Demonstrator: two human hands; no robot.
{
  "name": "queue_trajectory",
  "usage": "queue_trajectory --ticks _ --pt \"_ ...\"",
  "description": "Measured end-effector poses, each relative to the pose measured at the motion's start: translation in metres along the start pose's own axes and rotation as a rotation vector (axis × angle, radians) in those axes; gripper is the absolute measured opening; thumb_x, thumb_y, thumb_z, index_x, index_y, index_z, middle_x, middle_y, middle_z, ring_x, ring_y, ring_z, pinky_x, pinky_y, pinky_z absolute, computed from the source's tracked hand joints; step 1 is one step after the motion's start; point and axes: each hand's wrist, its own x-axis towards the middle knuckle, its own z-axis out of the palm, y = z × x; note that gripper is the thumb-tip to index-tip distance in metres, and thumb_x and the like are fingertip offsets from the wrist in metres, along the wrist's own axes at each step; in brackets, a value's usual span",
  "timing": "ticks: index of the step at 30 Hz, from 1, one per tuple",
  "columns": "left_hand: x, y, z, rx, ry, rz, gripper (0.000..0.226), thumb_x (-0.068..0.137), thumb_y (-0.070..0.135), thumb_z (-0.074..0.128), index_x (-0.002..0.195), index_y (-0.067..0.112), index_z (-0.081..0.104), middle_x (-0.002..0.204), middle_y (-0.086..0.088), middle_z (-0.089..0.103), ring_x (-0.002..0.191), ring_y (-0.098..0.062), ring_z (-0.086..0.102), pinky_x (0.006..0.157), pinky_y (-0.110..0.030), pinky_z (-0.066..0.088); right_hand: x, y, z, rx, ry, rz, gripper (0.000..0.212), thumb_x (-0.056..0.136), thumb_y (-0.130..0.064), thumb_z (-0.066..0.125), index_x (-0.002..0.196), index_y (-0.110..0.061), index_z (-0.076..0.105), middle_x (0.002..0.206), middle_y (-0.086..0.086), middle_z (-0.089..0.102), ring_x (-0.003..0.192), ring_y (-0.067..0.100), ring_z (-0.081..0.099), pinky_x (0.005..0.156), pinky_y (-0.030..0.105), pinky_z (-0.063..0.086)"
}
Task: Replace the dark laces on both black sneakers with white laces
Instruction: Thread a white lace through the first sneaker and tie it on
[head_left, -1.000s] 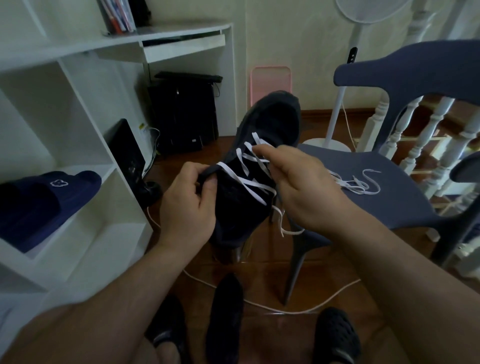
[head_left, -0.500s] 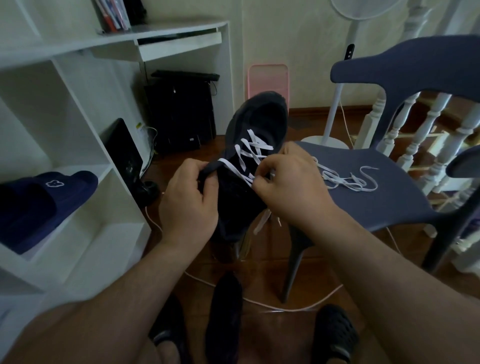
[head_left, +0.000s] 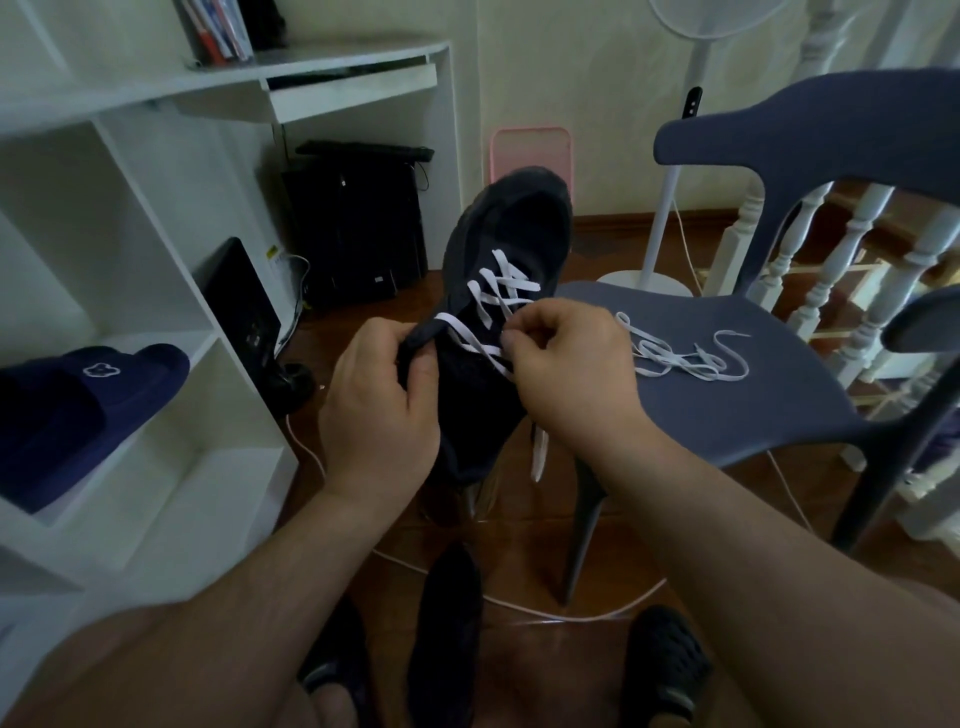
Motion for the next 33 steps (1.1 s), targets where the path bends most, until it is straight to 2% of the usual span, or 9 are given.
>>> queue_trajectory --ticks 6,12,15,17,21,25,27,31,33 --pt "0.003 0.005 0.000 -0.048 0.042 0.001 0.006 0.107 0.029 0.053 0.106 0.033 0.049 0.093 0.020 0.052 0.087 -0.009 0.057 0.067 -0.025 0.044 -0.008 -0.007 -0.003 0.274 0.042 0.077 0.011 0.090 -0.025 0.078 0.088 -0.036 0.078 0.090 -0.014 0.073 0.088 0.000 0.066 0.085 0.026 0.058" --pt "0.000 0.006 0.002 -0.067 0.025 0.024 0.009 0.106 0.030 0.051 0.111 0.025 0.055 0.099 0.012 0.055 0.089 -0.016 0.060 0.067 -0.036 0.051 -0.010 -0.007 0.003 0.018 0.083 -0.128 0.011 0.092 -0.028 0.074 0.100 -0.032 0.080 0.094 -0.018 0.073 0.106 0.021 0.059 0.091 0.041 0.051" --pt "-0.001 0.008 0.004 -0.061 0.012 0.038 0.013 0.105 0.030 0.050 0.112 0.020 0.057 0.100 0.012 0.055 0.090 -0.016 0.059 0.067 -0.036 0.050 -0.011 -0.006 0.003 -0.084 0.062 -0.197 0.012 0.094 -0.022 0.072 0.102 -0.028 0.077 0.092 -0.015 0.067 0.107 0.022 0.051 0.087 0.031 0.041" --pt "0.001 0.007 0.003 -0.065 0.024 0.034 0.007 0.105 0.029 0.051 0.109 0.024 0.056 0.098 0.012 0.055 0.089 -0.016 0.058 0.068 -0.033 0.047 -0.007 -0.003 0.001 -0.078 0.050 -0.213 0.011 0.092 -0.019 0.072 0.101 -0.026 0.074 0.090 -0.015 0.062 0.103 0.019 0.051 0.081 0.015 0.034" --pt "0.004 0.006 0.000 -0.080 0.040 0.006 0.007 0.107 0.026 0.052 0.105 0.032 0.049 0.093 0.021 0.051 0.085 -0.008 0.054 0.068 -0.015 0.040 -0.003 0.003 0.000 -0.085 0.069 -0.317 0.011 0.088 -0.016 0.076 0.096 -0.021 0.071 0.096 -0.008 0.064 0.096 0.015 0.058 0.083 0.022 0.044" --pt "0.005 0.005 -0.001 -0.094 0.041 -0.044 0.007 0.108 0.027 0.053 0.104 0.033 0.048 0.093 0.020 0.053 0.086 0.002 0.054 0.065 -0.008 0.037 -0.002 0.006 -0.004 -0.044 0.071 -0.324 0.020 0.086 -0.022 0.081 0.104 -0.018 0.072 0.109 -0.003 0.058 0.097 0.008 0.056 0.081 0.008 0.042" --pt "0.006 0.004 -0.002 -0.093 0.048 -0.055 0.007 0.108 0.028 0.052 0.105 0.033 0.048 0.093 0.019 0.053 0.086 0.003 0.054 0.064 -0.009 0.037 0.000 0.008 -0.008 -0.102 0.078 -0.344 0.021 0.088 -0.027 0.080 0.107 -0.020 0.074 0.108 -0.001 0.054 0.097 0.012 0.054 0.080 0.013 0.043" --pt "0.005 0.007 -0.003 -0.085 0.034 -0.033 0.006 0.108 0.031 0.051 0.105 0.035 0.047 0.093 0.016 0.054 0.085 -0.003 0.056 0.065 -0.016 0.041 0.000 0.006 -0.008 -0.238 0.143 -0.508 0.021 0.092 -0.020 0.070 0.110 -0.028 0.078 0.101 0.006 0.050 0.092 0.027 0.049 0.072 0.041 0.046" --pt "0.003 0.009 -0.001 -0.085 0.015 -0.023 0.004 0.107 0.031 0.051 0.106 0.034 0.049 0.094 0.012 0.056 0.085 -0.010 0.058 0.065 -0.027 0.046 0.000 0.006 -0.006 -0.315 0.133 -0.556 0.026 0.093 -0.019 0.068 0.115 -0.031 0.077 0.101 0.008 0.050 0.091 0.031 0.047 0.067 0.041 0.043"
